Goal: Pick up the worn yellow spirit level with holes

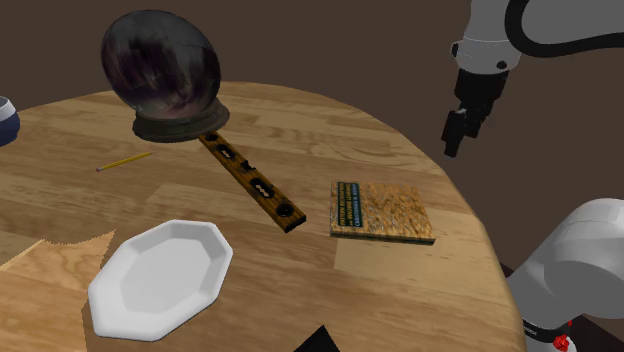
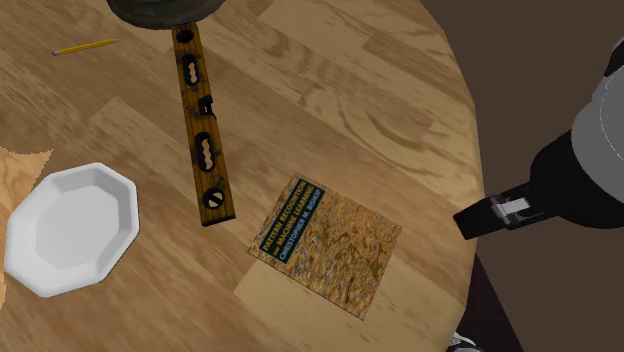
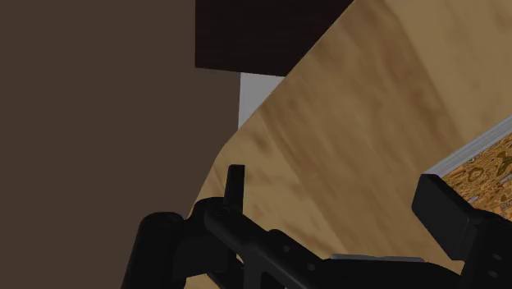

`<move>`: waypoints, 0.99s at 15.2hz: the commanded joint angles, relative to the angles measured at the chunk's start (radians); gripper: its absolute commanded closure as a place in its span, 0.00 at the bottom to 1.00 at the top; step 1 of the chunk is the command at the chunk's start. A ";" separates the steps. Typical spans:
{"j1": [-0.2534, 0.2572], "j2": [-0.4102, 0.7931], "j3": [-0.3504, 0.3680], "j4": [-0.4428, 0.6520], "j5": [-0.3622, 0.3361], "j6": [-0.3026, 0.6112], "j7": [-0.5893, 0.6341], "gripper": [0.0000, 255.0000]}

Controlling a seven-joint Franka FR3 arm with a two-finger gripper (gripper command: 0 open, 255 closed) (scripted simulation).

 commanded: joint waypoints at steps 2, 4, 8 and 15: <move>0.005 0.025 0.018 0.010 0.016 0.016 0.023 0.00; 0.014 0.078 0.053 0.033 0.044 0.047 0.067 0.00; 0.027 0.193 0.121 0.094 0.089 0.106 0.152 0.00; 0.037 0.415 0.231 0.246 0.122 0.190 0.302 0.00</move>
